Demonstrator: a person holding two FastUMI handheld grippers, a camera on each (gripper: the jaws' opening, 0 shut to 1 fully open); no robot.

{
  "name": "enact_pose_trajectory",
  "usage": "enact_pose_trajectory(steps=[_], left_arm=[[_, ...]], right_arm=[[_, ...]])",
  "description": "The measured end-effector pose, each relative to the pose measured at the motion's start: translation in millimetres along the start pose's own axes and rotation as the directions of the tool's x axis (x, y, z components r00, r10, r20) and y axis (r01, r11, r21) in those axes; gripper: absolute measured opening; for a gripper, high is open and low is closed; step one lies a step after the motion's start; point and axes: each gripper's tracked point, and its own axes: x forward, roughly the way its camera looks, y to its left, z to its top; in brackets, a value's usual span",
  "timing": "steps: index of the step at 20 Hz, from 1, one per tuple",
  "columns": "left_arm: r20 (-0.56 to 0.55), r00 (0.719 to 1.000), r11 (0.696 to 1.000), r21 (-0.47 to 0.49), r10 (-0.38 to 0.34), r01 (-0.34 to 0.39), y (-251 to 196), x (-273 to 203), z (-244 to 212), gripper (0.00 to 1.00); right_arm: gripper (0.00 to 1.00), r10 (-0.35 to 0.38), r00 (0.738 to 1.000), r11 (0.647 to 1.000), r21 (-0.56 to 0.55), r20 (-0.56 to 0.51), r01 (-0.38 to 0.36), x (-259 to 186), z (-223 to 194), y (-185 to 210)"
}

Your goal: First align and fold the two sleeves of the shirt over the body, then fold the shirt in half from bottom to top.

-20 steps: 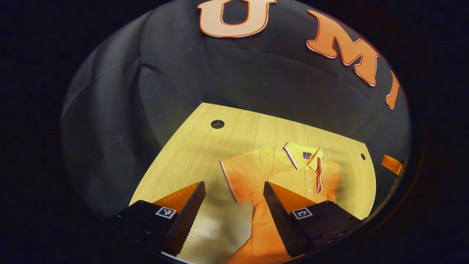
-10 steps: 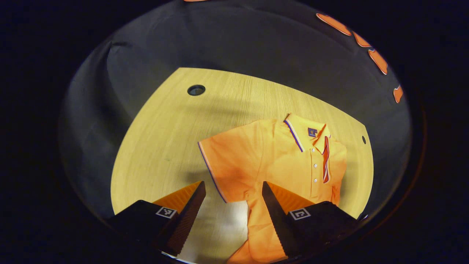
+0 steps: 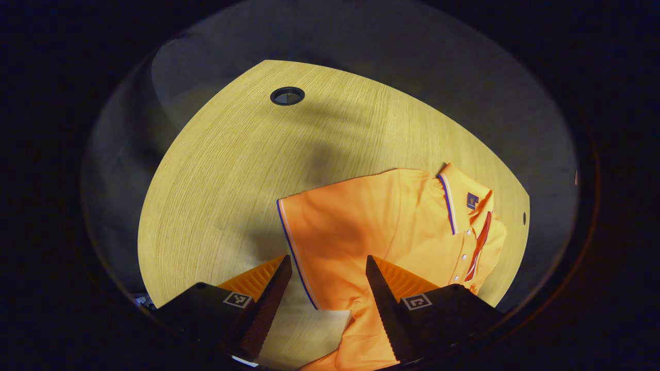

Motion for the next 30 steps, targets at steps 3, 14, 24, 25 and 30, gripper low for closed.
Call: enact_pose_trajectory(steps=[3, 14, 24, 25, 30], left_arm=[[-0.031, 0.999, 0.999, 0.041, 0.027, -0.026, 3, 13, -3, 0.89], [0.02, 1.0, 0.995, 0.1, 0.008, -0.01, 6, 20, 13, 0.07], [0.067, 0.993, 0.991, 0.099, -0.092, 0.085, -6, -8, 20, 0.06], [0.082, 0.991, 0.988, 0.115, -0.11, 0.101, -12, -13, 23, 0.06], [0.119, 0.971, 0.961, 0.209, -0.208, 0.181, -64, -36, 31, 0.06]], right_arm=[[0.97, 0.013, 1.0, 1.0, 0.021, -0.015, -0.012, -11, -8, -3], [0.97, -0.026, 0.998, 0.997, 0.065, -0.065, 0.03, -30, -43, -25], [0.97, -0.023, 0.998, 0.999, 0.043, -0.062, 0.025, -29, -38, -25], [0.97, -0.021, 0.998, 0.999, 0.042, -0.066, 0.024, -29, -40, -24], [0.98, -0.019, 0.997, 0.999, 0.049, -0.069, 0.023, -29, -40, -23]])
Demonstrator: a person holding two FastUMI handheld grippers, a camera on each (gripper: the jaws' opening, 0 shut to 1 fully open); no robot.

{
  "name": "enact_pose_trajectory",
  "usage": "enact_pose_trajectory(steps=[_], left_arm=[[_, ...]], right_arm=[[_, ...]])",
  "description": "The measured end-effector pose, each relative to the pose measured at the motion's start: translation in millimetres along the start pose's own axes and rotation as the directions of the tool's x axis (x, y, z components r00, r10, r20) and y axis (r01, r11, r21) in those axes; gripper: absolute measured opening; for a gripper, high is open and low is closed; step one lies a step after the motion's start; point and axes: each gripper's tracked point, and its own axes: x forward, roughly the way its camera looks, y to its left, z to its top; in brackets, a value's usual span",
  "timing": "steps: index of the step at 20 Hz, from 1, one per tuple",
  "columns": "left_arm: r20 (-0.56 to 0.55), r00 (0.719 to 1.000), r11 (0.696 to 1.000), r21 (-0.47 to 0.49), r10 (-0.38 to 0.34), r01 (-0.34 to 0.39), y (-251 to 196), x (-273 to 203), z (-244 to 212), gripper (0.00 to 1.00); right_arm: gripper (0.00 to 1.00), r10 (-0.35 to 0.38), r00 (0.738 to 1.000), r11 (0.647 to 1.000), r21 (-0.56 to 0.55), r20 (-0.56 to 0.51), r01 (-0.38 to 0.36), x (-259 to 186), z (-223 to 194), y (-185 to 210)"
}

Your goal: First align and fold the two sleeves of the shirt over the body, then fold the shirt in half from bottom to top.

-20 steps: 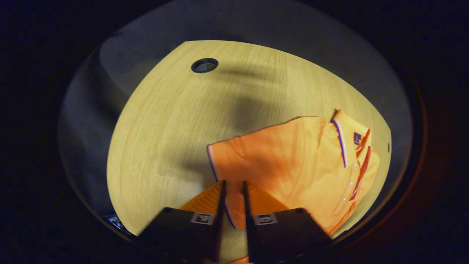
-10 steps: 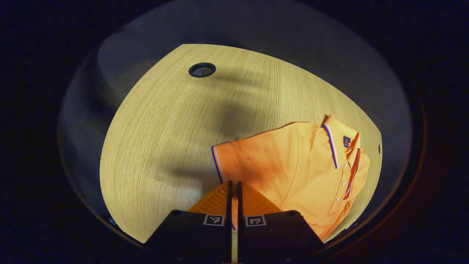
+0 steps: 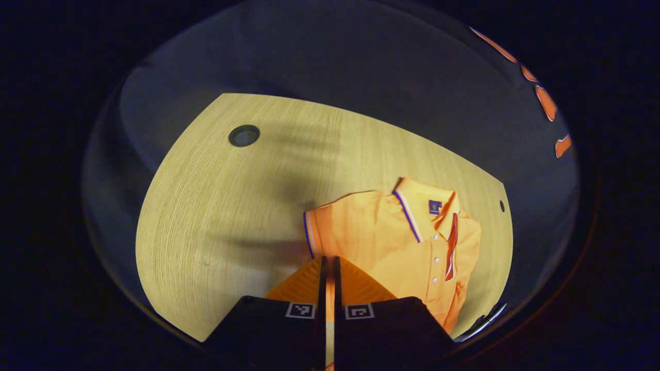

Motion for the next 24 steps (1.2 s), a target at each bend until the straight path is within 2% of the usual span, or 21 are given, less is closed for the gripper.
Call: enact_pose_trajectory(steps=[7, 13, 15, 16, 18, 21, 24], left_arm=[[-0.005, 0.993, 0.988, 0.106, -0.115, 0.115, -85, 8, 9, 0.06], [-0.066, 0.987, 0.963, 0.222, -0.144, 0.155, -142, 28, -5, 0.07], [-0.083, 0.973, 0.947, 0.224, -0.216, 0.23, -169, 25, -10, 0.1], [-0.097, 0.965, 0.942, 0.212, -0.245, 0.26, -178, 24, -17, 0.14], [-0.09, 0.958, 0.935, 0.209, -0.273, 0.287, -185, 19, -22, 0.45], [-0.007, 0.974, 0.928, 0.303, -0.225, 0.217, -168, 1, -21, 0.93], [0.122, 0.972, 0.93, 0.335, -0.203, 0.152, -158, -47, -22, 0.96]], right_arm=[[0.98, -0.023, 1.0, 1.0, 0.019, -0.002, 0.024, -6, -4, -9], [0.97, -0.041, 0.999, 0.999, 0.027, -0.025, 0.042, -5, -13, -14], [0.98, -0.045, 0.998, 0.999, 0.024, -0.032, 0.046, -6, -16, -14], [0.98, -0.05, 0.998, 0.998, 0.022, -0.036, 0.051, -7, -18, -13], [0.98, -0.054, 0.998, 0.998, 0.016, -0.045, 0.054, -6, -20, -10], [0.97, -0.044, 0.998, 0.999, -0.001, -0.044, 0.044, -7, -24, -4], [0.98, 0.017, 1.0, 1.0, -0.025, -0.018, -0.018, -4, -21, 13]])
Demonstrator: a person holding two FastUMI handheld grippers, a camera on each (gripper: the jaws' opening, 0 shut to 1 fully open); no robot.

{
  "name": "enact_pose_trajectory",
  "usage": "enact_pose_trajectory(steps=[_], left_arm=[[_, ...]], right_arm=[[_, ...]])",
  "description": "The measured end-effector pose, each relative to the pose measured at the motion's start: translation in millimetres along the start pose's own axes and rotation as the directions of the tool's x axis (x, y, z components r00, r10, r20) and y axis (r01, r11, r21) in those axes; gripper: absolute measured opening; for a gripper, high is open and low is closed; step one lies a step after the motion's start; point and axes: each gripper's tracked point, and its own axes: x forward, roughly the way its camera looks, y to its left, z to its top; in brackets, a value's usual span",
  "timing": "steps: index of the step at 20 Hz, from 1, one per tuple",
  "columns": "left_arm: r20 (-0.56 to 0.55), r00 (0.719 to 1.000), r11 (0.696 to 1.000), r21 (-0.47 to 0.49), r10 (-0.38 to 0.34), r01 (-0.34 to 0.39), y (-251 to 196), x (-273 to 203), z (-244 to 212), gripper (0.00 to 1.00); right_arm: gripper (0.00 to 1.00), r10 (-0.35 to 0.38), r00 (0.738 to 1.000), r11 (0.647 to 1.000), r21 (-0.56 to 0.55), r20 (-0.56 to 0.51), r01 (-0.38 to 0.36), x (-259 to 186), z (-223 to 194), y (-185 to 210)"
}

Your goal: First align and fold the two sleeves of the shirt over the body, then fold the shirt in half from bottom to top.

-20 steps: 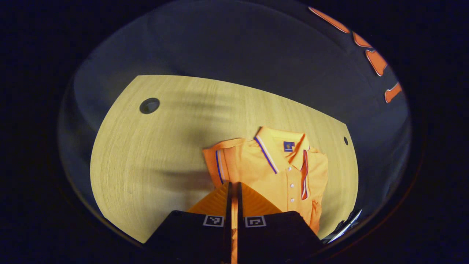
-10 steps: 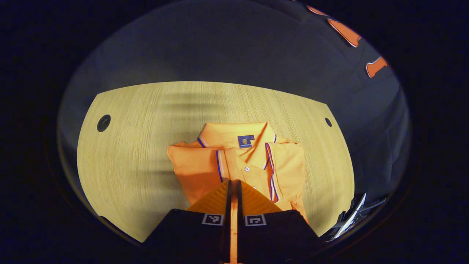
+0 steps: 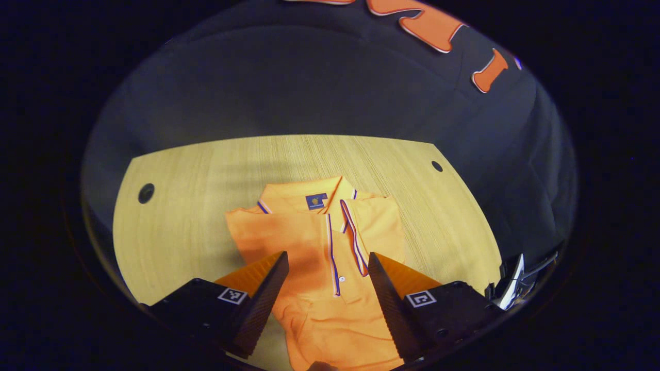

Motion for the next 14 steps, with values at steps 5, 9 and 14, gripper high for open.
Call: enact_pose_trajectory(steps=[5, 9, 14], left_arm=[[0.236, 0.964, 0.992, -0.059, 0.123, -0.112, -4, -113, 5, 0.96], [0.401, 0.884, 0.97, -0.107, 0.241, -0.216, -11, -199, 0, 0.97], [0.555, 0.751, 0.929, -0.137, 0.358, -0.343, -36, -273, -14, 0.98]], right_arm=[[0.98, 0.162, 0.984, 0.981, -0.12, 0.067, -0.154, 4, 13, 26], [0.98, 0.281, 0.953, 0.944, -0.211, 0.11, -0.254, -6, 22, 42], [0.98, 0.387, 0.909, 0.899, -0.281, 0.156, -0.335, -30, 15, 51]])
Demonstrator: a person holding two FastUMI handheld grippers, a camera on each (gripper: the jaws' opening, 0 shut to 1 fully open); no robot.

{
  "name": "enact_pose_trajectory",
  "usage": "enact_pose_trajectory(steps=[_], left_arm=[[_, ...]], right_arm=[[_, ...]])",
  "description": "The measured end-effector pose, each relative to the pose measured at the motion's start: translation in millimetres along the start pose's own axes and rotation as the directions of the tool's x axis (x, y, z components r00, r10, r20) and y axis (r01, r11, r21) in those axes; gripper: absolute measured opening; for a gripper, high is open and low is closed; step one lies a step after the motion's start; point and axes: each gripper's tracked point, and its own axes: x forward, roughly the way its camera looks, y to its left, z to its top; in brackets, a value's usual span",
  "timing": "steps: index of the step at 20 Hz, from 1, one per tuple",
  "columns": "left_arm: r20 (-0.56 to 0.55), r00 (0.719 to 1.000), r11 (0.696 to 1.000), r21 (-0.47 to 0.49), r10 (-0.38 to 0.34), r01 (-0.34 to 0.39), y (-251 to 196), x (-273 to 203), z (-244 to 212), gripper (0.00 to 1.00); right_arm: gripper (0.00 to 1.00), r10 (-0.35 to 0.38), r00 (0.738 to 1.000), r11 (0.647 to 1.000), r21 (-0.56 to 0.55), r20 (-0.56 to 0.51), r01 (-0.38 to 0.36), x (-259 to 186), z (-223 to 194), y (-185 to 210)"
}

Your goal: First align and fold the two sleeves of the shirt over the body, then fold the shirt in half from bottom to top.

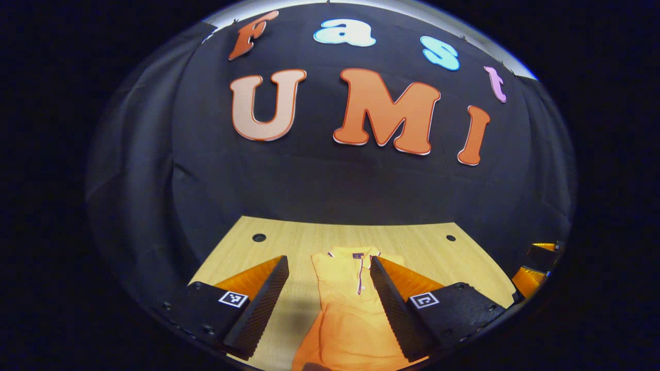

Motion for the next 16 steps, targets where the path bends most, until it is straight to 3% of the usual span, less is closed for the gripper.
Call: enact_pose_trajectory(steps=[2, 5, 12, 16], left_arm=[[0.054, 0.998, 1.0, 0.0, 0.026, -0.026, -2, -32, -2, 0.97], [0.041, 0.998, 0.999, 0.012, 0.046, -0.047, -5, -62, -22, 0.98], [-0.167, 0.986, 0.997, 0.076, 0.02, -0.007, -3, -98, -143, 0.98], [-0.34, 0.94, 0.995, 0.084, -0.015, 0.047, 1, -98, -220, 0.98]], right_arm=[[0.98, 0.033, 0.999, 0.999, -0.002, -0.031, -0.033, -6, -18, 6], [0.98, 0.067, 0.993, 0.998, 0.011, -0.095, -0.066, -17, -49, 4], [0.98, 0.095, 0.953, 0.995, 0.038, -0.288, -0.088, -40, -139, 3], [0.98, 0.093, 0.905, 0.995, 0.069, -0.415, -0.07, -54, -194, 11]])
